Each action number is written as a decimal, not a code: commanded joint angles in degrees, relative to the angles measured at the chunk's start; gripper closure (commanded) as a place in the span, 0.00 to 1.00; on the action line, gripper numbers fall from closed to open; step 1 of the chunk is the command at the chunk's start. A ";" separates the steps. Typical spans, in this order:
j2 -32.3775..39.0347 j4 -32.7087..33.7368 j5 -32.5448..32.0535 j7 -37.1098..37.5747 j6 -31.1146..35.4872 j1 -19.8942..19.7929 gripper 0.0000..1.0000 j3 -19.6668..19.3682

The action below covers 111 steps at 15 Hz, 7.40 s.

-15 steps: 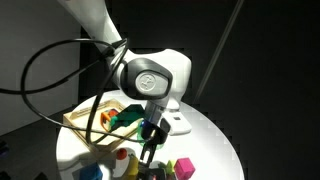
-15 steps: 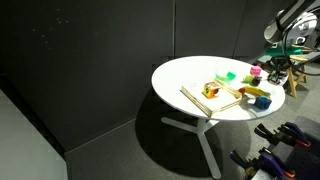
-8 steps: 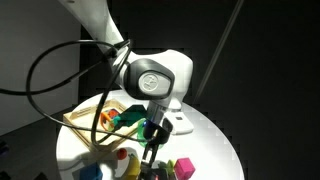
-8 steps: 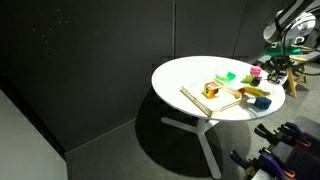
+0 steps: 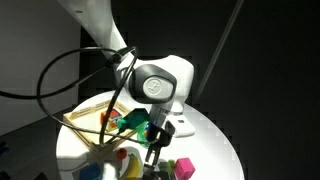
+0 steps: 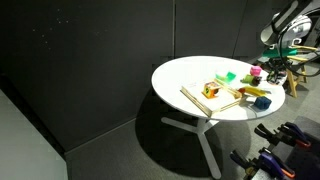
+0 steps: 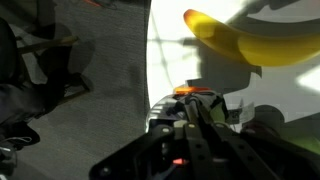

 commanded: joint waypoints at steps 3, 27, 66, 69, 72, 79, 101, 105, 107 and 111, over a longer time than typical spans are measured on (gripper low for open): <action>2.96 3.11 -0.28 0.89 -1.19 -0.27 0.98 -0.04; -3.83 -1.37 0.10 -3.28 1.18 2.08 0.00 2.14; -16.89 -20.34 8.01 -56.11 14.02 3.61 0.00 19.57; -17.28 -20.96 8.13 -57.10 14.67 3.42 0.00 19.66; -17.99 -22.29 8.29 -59.03 15.23 2.87 0.00 19.61; -18.17 -25.24 7.25 -63.80 19.31 1.44 0.00 18.45; -15.48 -28.49 8.82 -71.13 25.29 -4.75 0.00 17.16; -15.36 -31.29 8.77 -67.60 27.51 -4.83 0.00 16.56; -15.33 -32.48 9.04 -66.64 28.60 -5.11 0.00 16.59; -14.99 -34.21 11.14 -67.63 31.26 -6.38 0.00 17.90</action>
